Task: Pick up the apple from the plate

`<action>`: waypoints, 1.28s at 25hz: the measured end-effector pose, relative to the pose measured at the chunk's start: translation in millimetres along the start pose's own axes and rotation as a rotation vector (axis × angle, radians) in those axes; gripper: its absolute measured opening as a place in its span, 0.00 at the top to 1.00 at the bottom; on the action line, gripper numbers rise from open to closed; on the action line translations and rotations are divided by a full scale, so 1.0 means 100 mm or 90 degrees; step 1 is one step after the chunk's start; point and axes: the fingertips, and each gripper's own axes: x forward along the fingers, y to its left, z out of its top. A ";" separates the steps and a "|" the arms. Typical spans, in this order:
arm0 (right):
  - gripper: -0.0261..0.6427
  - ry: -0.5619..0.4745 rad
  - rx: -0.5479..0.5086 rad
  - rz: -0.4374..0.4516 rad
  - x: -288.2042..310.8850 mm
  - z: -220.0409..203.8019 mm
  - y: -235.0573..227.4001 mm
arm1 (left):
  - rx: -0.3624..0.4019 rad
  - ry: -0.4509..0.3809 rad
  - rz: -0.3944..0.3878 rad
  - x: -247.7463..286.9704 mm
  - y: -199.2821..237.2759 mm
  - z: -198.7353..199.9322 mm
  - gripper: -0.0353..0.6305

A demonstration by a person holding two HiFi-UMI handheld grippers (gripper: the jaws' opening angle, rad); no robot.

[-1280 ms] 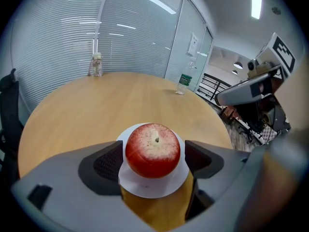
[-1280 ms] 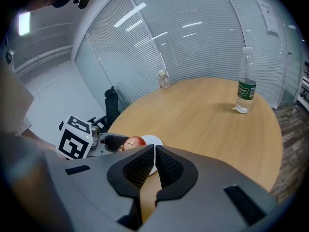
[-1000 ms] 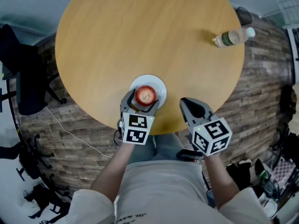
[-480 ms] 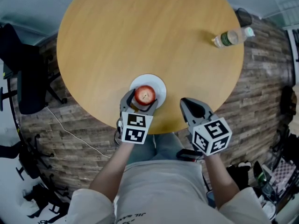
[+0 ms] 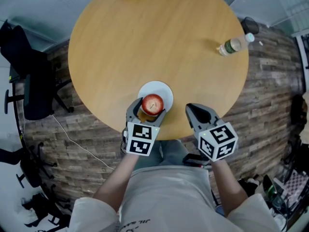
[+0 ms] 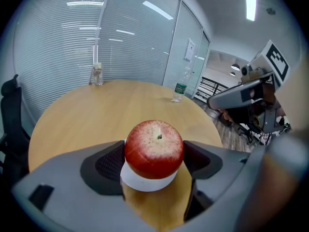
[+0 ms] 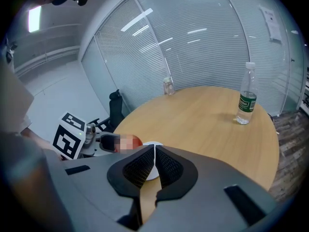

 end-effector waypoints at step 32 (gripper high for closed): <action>0.91 -0.098 -0.085 0.016 -0.52 0.62 0.51 | -0.006 -0.119 -0.048 -1.27 -0.29 0.54 0.38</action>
